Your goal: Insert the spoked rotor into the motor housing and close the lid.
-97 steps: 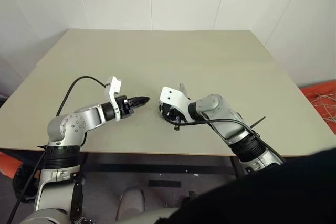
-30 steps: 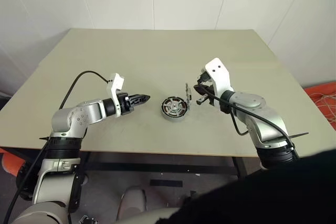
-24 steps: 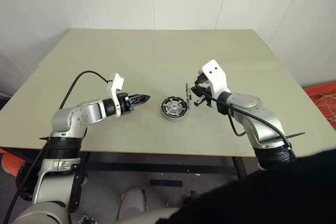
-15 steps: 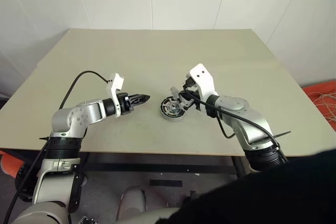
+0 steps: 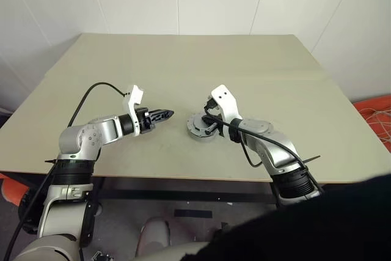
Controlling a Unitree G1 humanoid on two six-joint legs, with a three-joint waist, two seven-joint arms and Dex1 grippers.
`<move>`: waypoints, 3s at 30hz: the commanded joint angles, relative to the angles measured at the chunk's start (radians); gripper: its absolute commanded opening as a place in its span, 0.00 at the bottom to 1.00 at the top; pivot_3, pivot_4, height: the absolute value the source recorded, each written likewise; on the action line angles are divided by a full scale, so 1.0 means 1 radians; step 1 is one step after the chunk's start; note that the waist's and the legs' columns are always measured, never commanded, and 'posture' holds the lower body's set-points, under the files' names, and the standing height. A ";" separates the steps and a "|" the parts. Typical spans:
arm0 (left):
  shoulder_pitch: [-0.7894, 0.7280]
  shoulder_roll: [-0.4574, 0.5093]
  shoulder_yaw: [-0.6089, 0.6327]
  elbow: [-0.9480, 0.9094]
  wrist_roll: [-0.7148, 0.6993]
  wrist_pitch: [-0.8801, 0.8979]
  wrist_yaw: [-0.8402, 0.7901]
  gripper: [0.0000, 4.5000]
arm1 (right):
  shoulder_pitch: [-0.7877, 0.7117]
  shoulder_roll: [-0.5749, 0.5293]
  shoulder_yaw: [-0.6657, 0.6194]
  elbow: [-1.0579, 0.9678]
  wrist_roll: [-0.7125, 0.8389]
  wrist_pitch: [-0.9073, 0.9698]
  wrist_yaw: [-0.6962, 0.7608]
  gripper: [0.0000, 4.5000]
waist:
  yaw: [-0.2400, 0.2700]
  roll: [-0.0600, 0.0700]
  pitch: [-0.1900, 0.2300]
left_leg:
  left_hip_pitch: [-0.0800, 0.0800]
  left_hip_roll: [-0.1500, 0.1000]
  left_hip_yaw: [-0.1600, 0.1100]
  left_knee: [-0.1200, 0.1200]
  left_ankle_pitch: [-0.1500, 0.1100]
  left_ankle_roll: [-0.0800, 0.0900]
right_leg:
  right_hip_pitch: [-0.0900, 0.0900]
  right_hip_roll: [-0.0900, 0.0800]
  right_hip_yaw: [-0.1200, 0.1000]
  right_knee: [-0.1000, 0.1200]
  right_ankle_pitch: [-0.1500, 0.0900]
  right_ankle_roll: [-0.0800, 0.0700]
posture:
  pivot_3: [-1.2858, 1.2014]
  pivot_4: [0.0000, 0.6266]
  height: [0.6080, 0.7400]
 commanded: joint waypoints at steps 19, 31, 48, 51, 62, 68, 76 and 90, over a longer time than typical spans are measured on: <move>-0.110 -0.027 0.018 0.029 -0.052 0.098 -0.005 0.37 | 0.098 0.043 -0.062 0.246 -0.015 -0.242 -0.040 0.01 | -0.001 -0.008 -0.006 | 0.023 0.000 0.000 -0.005 -0.001 0.001 | 0.020 -0.001 0.002 -0.002 -0.006 0.009 | 0.52 0.00 1.00; -0.095 -0.021 0.022 0.022 -0.049 0.099 -0.011 0.37 | 0.115 -0.031 -0.137 -0.063 0.100 -0.166 0.056 0.01 | 0.000 -0.005 -0.004 | 0.002 -0.001 0.000 -0.007 0.000 0.000 | 0.003 0.000 0.001 -0.008 -0.001 0.001 | 0.52 0.00 1.00; -0.094 -0.020 0.017 0.037 -0.038 0.088 -0.016 0.37 | 0.143 -0.069 -0.129 -0.172 0.201 -0.124 0.145 0.37 | 0.000 -0.003 -0.002 | -0.003 -0.001 0.000 -0.008 0.000 0.000 | -0.002 0.000 0.001 -0.008 0.001 0.005 | 0.52 0.00 1.00; -0.090 -0.020 0.019 0.034 -0.038 0.086 -0.014 0.37 | 0.132 -0.063 -0.127 -0.160 0.208 -0.126 0.151 0.60 | 0.000 -0.003 -0.002 | -0.003 -0.001 0.000 -0.008 0.000 0.000 | -0.002 0.000 0.001 -0.008 0.001 0.005 | 0.52 0.00 1.00; -0.084 -0.018 0.023 0.028 -0.039 0.085 -0.012 0.37 | 0.098 -0.023 -0.104 -0.065 0.160 -0.171 0.097 0.99 | 0.000 -0.003 -0.002 | -0.003 -0.001 0.000 -0.007 0.000 0.000 | -0.002 0.000 0.000 -0.007 0.001 0.005 | 0.52 0.00 1.00; -0.084 -0.014 0.023 0.021 -0.041 0.089 -0.013 0.37 | 0.093 0.000 -0.086 0.002 0.142 -0.214 0.102 0.99 | -0.001 -0.003 -0.002 | -0.003 -0.001 0.000 -0.007 0.000 0.000 | -0.002 0.000 0.000 -0.007 0.001 0.005 | 0.52 0.00 1.00; -0.084 -0.008 0.026 0.018 -0.044 0.093 -0.008 0.37 | 0.093 0.016 -0.070 0.037 0.131 -0.233 0.109 0.99 | -0.001 -0.003 -0.002 | -0.003 -0.001 0.000 -0.006 0.000 0.000 | -0.002 0.000 0.000 -0.006 0.001 0.005 | 0.52 0.00 1.00; -0.089 -0.004 0.027 0.023 -0.036 0.084 -0.008 0.37 | 0.114 0.011 -0.027 0.090 0.048 -0.322 0.107 0.99 | -0.001 -0.003 -0.002 | -0.003 -0.001 0.000 -0.006 0.000 0.000 | -0.002 0.000 0.000 -0.005 0.001 0.004 | 0.52 0.00 1.00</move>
